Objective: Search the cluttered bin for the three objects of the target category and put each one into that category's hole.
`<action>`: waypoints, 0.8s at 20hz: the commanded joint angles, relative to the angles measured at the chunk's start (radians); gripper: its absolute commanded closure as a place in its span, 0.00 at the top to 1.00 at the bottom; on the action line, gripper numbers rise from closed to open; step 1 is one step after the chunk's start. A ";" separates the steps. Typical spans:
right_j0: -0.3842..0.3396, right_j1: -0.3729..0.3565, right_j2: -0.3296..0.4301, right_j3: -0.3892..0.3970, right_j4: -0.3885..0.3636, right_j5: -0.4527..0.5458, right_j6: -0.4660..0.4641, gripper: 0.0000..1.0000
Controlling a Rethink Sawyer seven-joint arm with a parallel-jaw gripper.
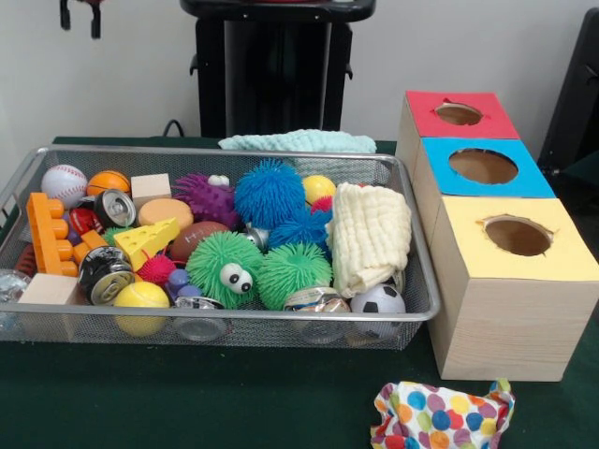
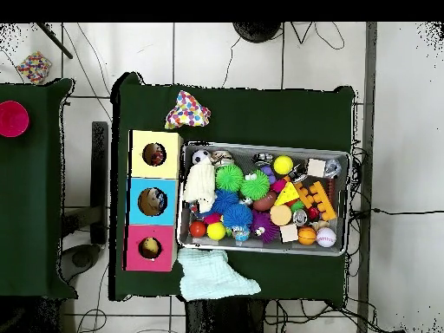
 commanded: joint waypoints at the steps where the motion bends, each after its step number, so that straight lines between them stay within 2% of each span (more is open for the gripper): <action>1: -0.043 0.387 -0.031 -0.251 -0.042 -0.103 0.176 1.00; 4: -0.097 0.494 -0.002 -0.340 -0.051 -0.126 0.147 1.00; 9: -0.171 0.610 0.053 -0.457 -0.084 -0.126 0.126 1.00; 16: -0.221 0.698 0.086 -0.539 -0.101 -0.107 0.143 1.00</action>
